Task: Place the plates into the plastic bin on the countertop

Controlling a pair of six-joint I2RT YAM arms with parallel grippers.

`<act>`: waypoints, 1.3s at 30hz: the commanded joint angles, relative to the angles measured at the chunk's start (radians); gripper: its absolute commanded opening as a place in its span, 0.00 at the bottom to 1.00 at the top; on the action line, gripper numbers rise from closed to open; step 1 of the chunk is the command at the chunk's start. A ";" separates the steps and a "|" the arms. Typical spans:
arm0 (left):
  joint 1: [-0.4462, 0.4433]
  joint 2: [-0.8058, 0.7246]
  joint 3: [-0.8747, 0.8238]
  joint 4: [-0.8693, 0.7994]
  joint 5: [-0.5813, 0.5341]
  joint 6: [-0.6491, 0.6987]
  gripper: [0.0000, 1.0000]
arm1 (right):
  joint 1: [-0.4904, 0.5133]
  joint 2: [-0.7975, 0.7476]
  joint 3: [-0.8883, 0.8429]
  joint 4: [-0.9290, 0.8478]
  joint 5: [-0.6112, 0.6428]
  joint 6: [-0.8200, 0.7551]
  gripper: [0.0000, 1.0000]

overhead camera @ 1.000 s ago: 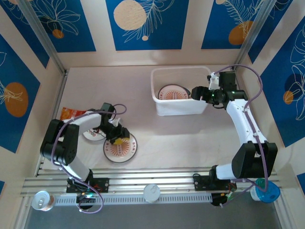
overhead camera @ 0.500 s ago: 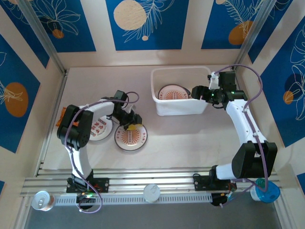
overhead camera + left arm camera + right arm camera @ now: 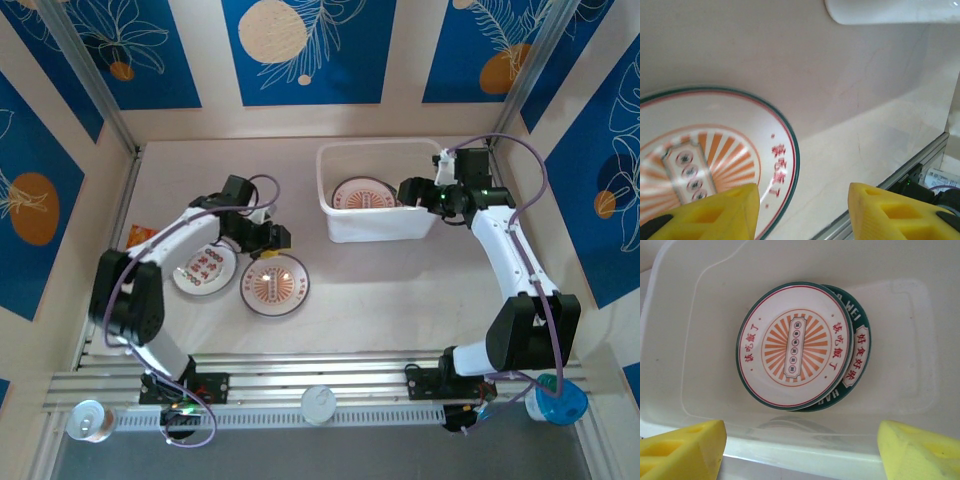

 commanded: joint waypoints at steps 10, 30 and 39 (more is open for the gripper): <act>0.107 -0.173 -0.308 -0.024 -0.089 0.041 0.48 | 0.074 -0.130 -0.075 -0.015 -0.003 0.048 0.79; 0.172 -0.153 -0.420 0.123 -0.121 0.083 0.50 | 0.097 -0.153 -0.120 0.010 0.002 0.077 0.79; 0.170 -0.083 -0.403 0.172 -0.074 0.100 0.49 | 0.102 -0.127 -0.120 0.018 0.006 0.076 0.79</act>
